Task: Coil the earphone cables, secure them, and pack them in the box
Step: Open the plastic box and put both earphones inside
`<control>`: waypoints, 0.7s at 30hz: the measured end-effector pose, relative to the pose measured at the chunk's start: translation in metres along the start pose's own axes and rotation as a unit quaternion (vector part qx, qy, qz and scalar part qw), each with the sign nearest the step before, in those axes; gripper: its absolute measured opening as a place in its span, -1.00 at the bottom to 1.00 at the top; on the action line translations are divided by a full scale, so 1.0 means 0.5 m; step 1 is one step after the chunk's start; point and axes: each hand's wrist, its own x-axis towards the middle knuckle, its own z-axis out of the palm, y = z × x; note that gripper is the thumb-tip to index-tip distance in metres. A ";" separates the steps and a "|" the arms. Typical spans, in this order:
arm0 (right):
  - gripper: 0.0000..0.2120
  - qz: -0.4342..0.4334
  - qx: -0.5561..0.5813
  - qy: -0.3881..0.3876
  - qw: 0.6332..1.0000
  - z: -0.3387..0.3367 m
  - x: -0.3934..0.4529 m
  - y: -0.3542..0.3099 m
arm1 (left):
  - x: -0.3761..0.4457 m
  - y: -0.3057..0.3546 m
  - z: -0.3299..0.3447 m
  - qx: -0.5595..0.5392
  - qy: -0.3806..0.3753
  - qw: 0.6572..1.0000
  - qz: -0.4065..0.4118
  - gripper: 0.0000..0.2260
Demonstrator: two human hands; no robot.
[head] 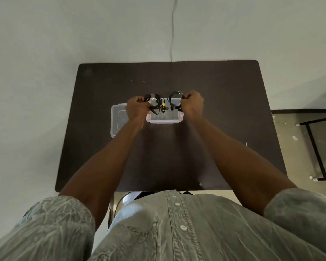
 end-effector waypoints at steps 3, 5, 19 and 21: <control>-0.85 -0.008 -0.054 -0.014 0.998 0.024 -0.004 -0.002 | 0.029 -0.011 0.015 0.088 -0.007 0.996 -0.003 -0.78; -0.86 -0.027 -0.093 -0.019 0.995 0.042 -0.007 0.007 | 0.036 -0.023 0.019 0.190 -0.021 0.981 0.034 -0.83; -0.82 -0.180 -0.392 0.028 0.902 0.103 0.011 0.059 | 0.067 -0.078 0.015 0.480 -0.032 0.846 0.229 -0.75; -0.83 -0.175 -0.392 0.021 0.903 0.104 0.012 0.065 | 0.070 -0.087 0.021 0.499 -0.030 0.830 0.246 -0.72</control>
